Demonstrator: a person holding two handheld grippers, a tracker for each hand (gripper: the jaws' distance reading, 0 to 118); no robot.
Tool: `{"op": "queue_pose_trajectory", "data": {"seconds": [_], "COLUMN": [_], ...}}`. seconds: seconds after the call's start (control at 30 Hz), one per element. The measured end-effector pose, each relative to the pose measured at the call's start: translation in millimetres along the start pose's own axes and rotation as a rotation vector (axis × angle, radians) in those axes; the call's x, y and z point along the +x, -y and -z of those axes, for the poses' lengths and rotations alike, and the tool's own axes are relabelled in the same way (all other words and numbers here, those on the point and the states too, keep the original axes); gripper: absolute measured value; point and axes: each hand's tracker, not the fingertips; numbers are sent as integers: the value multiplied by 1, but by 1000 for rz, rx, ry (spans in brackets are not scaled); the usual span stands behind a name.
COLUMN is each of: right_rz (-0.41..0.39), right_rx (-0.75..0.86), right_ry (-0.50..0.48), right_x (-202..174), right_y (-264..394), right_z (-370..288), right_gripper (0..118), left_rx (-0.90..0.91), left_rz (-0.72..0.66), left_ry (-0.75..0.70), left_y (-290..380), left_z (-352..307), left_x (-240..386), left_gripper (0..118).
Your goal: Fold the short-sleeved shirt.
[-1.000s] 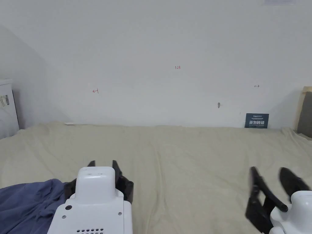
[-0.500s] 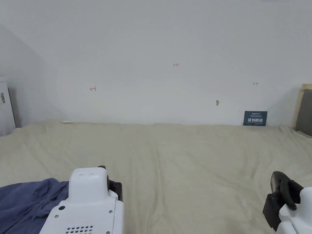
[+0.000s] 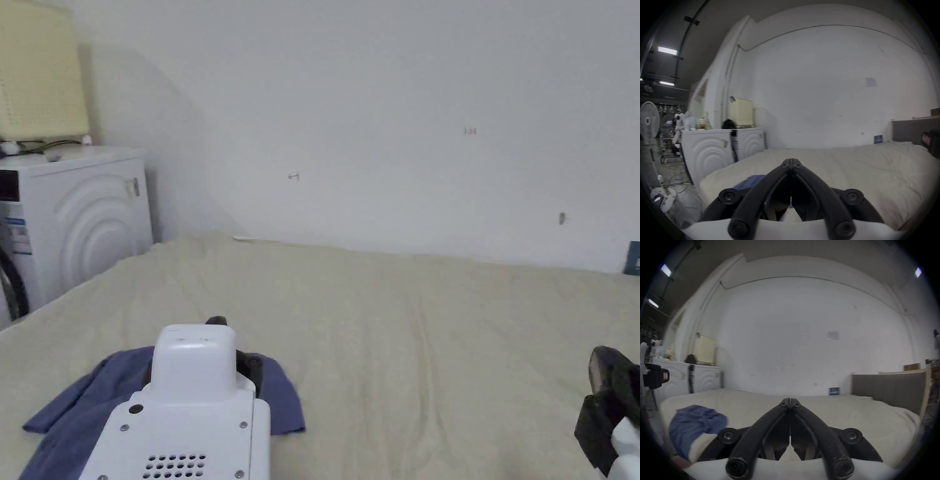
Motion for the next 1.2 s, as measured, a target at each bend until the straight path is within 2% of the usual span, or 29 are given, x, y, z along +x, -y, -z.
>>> {"op": "queue_pose_trajectory", "data": {"seconds": [0.17,0.33,0.53,0.63,0.7,0.8,0.83,0.87,0.97,1.0,1.07,1.2], "right_rz": [-16,-15,-18,-54,-76,-70,-57,-43,-5,0,-5,-39], "right_rx": [8,-7,-43,-75,-107,-184,-201,-220,-270,-282,-302,-349], "right_ry": [-164,-200,-201,-207,-216,-231,-230,-232,-240,-242,-246,-253], "right_x": [-49,-62,-55,-52,-50,-51,-51,-52,-53,-54,-55,-61], "right_y": [1,3,11,18,23,30,33,36,44,48,56,71], "right_z": [10,20,32,38,46,55,58,61,71,75,81,91], "right_gripper": [0,0,0,0,0,0,0,0,0,0,0,0], "left_rx": [-40,-75,-62,-67,-160,-389,-482,-589,-910,-1008,-1109,-1153], "left_rz": [-37,-44,-27,18,74,27,23,-4,-134,-178,-228,-100], "left_ry": [-136,-140,-138,-117,-57,85,106,143,269,305,315,149], "left_y": [1,10,9,2,-1,8,16,27,75,92,122,165], "left_z": [-6,0,28,69,110,184,207,231,296,312,332,362], "left_x": [-58,-72,-75,-86,-96,-116,-120,-125,-139,-143,-145,-143], "left_gripper": [0,0,0,0,0,0,4,23,112,118,118,118]}}
